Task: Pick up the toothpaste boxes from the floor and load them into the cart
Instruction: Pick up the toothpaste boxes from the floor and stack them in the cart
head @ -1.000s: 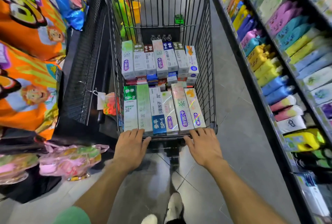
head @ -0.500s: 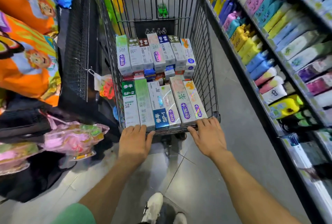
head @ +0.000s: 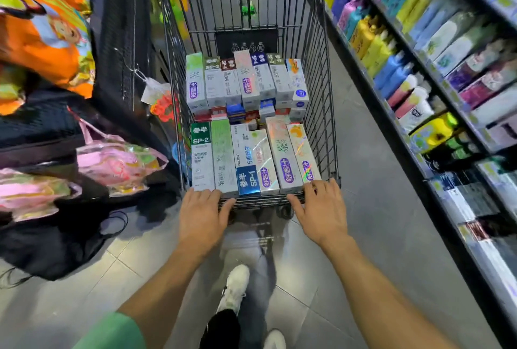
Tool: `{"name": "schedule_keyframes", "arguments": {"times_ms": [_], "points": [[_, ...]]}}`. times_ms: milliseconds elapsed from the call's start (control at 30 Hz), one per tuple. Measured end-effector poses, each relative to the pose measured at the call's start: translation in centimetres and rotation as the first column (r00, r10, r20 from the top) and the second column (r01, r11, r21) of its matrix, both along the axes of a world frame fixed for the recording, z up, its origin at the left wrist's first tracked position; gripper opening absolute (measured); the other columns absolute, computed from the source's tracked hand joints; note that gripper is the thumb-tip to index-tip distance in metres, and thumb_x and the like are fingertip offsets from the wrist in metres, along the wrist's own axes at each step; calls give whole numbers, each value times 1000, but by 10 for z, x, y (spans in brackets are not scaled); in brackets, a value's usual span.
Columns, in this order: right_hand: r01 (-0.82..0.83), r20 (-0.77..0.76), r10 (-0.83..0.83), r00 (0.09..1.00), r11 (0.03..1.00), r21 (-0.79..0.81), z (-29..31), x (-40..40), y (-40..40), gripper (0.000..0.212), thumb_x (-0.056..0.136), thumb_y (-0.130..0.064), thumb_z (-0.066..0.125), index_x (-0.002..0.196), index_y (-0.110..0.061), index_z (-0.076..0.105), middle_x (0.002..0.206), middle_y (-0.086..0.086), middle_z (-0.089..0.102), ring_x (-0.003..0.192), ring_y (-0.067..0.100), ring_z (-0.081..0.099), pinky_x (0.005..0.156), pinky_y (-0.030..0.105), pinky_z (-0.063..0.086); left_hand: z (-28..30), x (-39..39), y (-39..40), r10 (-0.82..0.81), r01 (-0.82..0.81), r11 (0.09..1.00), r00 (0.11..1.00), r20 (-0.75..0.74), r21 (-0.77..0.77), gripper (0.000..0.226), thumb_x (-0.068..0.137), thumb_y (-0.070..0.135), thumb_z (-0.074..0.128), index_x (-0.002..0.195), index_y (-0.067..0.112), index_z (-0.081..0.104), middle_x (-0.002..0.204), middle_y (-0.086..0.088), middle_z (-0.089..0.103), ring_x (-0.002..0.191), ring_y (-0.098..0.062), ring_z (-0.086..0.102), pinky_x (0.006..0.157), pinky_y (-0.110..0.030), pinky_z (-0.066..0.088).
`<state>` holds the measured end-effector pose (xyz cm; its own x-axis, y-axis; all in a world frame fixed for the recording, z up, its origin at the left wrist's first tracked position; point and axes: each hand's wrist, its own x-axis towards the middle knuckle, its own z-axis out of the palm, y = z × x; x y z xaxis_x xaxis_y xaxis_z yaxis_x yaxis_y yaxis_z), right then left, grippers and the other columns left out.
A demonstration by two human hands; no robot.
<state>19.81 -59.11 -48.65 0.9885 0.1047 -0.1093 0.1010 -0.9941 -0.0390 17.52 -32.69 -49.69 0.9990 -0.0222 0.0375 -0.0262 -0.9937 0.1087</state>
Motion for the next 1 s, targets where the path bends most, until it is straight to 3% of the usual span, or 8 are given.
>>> {"name": "schedule_keyframes", "arguments": {"times_ms": [133,233,333,500,600,667,800,1000], "points": [[54,7,-54,999,998,46,2,-43,-6,67,97,-61,26,102,-10,70,101,12,70,104,32,60,118,47,31,2,-39,-5,98,-100,995,993,-59,-31,55,95,66,39,89,20,69,86,0,69,90,-24,60,100,-42,34],[157,49,-164,985,980,124,2,-73,-12,61,93,-65,48,111,-11,67,117,14,64,115,32,55,118,49,30,4,-64,-8,188,-197,975,978,-90,-104,61,86,78,37,96,26,66,98,5,67,105,-19,59,108,-42,28],[257,89,-276,957,950,174,6,-97,-15,81,78,-71,67,127,-7,62,137,21,53,129,37,47,118,52,27,3,-88,-5,182,-182,979,983,-14,-91,82,82,80,36,122,14,64,131,-7,63,126,-25,53,116,-46,22],[397,21,-418,908,877,271,10,-131,-17,120,63,-80,71,150,-6,36,158,21,30,143,37,32,119,53,26,10,-110,10,187,-191,981,976,-115,-20,114,77,91,28,156,8,30,166,-8,21,152,-24,20,123,-46,9],[493,-185,-459,869,770,404,10,-147,-17,136,63,-75,76,159,-8,7,167,12,8,153,30,12,123,47,21,8,-126,16,144,-156,986,973,-183,-54,111,82,89,26,158,8,26,169,-2,4,153,-23,18,125,-46,15],[524,-240,-467,851,718,459,9,-157,-16,141,62,-70,80,160,-10,-1,168,8,2,155,25,6,125,44,19,7,-136,19,134,-153,984,971,-196,-88,103,86,85,32,158,12,27,170,1,1,150,-26,26,124,-47,20],[576,-304,-491,817,659,483,15,-172,-16,144,60,-67,83,159,-15,-7,169,3,-2,155,22,3,124,40,17,11,-148,19,105,-123,989,975,-193,-84,92,86,81,39,148,13,47,169,-1,6,144,-32,36,121,-49,25],[610,-348,-501,792,624,488,24,-189,-15,144,61,-60,87,159,-18,-9,169,2,-1,154,24,6,123,45,20,19,-165,15,80,-84,996,973,-215,-9,101,89,85,23,151,8,42,169,-6,7,147,-30,31,122,-48,23]]}}
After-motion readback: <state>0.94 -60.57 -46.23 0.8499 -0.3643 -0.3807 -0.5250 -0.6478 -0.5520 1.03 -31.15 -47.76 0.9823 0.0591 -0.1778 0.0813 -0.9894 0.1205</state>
